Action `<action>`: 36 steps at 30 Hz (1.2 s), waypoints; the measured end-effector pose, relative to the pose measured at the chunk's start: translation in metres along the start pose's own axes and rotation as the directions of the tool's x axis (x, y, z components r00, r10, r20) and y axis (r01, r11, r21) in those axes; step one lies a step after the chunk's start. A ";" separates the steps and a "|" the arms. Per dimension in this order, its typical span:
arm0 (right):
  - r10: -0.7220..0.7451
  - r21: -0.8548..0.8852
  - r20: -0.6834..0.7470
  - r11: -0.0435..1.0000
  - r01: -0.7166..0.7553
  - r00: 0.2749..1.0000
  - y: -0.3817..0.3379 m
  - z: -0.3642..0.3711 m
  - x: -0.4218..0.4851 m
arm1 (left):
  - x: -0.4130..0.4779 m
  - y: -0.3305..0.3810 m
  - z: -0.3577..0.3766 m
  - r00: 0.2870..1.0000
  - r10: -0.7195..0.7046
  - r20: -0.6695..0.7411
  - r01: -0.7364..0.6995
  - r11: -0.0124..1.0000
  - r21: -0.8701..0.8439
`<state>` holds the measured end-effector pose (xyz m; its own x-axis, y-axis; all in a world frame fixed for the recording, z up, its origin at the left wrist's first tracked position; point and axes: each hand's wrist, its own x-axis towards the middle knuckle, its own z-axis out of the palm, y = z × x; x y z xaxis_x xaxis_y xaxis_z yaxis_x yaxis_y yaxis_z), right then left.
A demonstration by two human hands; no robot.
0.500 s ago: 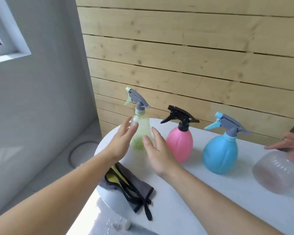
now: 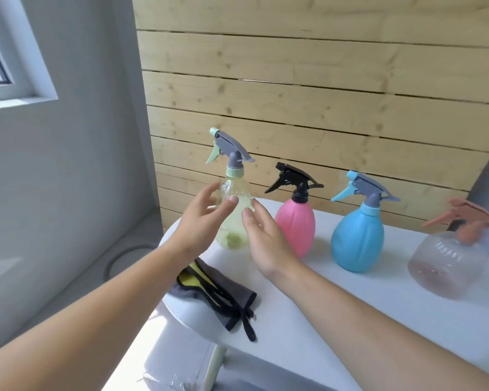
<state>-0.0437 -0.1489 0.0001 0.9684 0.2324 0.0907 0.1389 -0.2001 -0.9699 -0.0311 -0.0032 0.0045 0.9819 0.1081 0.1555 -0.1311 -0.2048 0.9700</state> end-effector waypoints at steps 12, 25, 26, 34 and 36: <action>-0.052 -0.007 -0.057 0.999 0.051 0.997 -0.045 -0.081 -0.178 | -0.154 0.089 0.049 0.967 -0.068 0.247 0.128 0.963 -0.235; 0.092 0.023 -0.105 0.996 -0.090 0.990 -0.033 -0.106 -0.315 | -0.259 0.113 0.103 0.935 -0.121 0.333 0.223 0.932 -0.286; 0.102 0.020 -0.093 0.995 -0.100 0.990 -0.032 -0.105 -0.318 | -0.260 0.113 0.105 0.932 -0.142 0.333 0.246 0.924 -0.294; 0.194 0.135 -0.005 0.972 -0.192 0.981 -0.030 -0.098 -0.329 | -0.261 0.109 0.107 0.897 -0.203 0.393 0.384 0.798 -0.464; 0.235 0.305 0.093 0.918 -0.252 0.968 -0.029 -0.100 -0.327 | -0.259 0.108 0.106 0.903 -0.198 0.381 0.382 0.775 -0.504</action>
<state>-0.3441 -0.3142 0.0206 0.9503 0.2662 -0.1612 -0.1802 0.0483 -0.9824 -0.2847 -0.1561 0.0497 0.9649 -0.2322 -0.1225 0.2047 0.3731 0.9049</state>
